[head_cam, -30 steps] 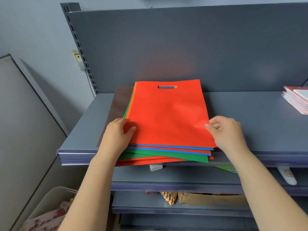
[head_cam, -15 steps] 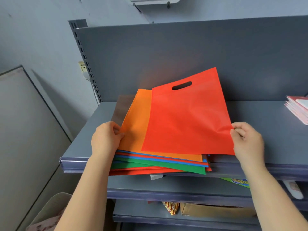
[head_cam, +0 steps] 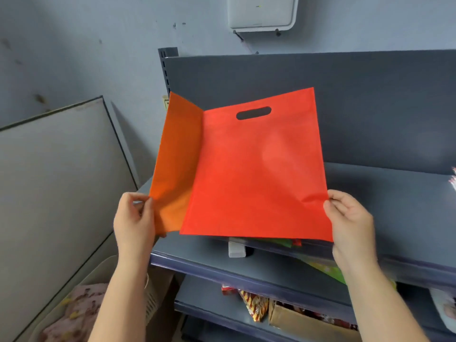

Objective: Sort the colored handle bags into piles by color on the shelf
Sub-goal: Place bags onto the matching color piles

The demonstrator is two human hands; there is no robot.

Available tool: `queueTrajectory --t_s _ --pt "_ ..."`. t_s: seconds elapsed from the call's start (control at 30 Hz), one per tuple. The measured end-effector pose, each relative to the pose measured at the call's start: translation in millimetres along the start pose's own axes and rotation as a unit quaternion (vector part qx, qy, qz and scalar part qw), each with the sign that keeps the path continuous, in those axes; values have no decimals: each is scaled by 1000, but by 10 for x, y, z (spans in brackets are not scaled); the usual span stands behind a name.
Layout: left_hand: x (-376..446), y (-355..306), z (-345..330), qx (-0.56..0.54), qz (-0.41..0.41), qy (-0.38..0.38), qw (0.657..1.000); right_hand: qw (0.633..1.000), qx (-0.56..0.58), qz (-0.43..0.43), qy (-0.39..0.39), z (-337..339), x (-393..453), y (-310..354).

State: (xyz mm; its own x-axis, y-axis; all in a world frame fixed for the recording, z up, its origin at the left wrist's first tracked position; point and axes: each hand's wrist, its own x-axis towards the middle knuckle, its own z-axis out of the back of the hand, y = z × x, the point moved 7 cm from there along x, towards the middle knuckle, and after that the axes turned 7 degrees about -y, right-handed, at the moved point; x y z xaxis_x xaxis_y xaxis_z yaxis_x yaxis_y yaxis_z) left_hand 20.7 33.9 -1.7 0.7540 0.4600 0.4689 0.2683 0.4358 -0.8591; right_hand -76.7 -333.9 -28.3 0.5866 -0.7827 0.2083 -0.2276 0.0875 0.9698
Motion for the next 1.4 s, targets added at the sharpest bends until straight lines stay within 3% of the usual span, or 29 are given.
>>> queueTrajectory --t_s 0.13,0.7,1.03,1.4 --pt "-328 191 500 0 42 -57 997 993 81 -70 40 -139 -288 -84" --pt "-1116 83 3074 20 -4 -323 946 918 207 -170 292 -1442 -1863 65" --pt "-1839 -226 4764 74 -20 -444 893 825 240 -222 461 -2058 -3602 507" --pt "-2993 -530 6663 158 -19 -579 799 705 277 -288 586 -1964 -5686 1210"
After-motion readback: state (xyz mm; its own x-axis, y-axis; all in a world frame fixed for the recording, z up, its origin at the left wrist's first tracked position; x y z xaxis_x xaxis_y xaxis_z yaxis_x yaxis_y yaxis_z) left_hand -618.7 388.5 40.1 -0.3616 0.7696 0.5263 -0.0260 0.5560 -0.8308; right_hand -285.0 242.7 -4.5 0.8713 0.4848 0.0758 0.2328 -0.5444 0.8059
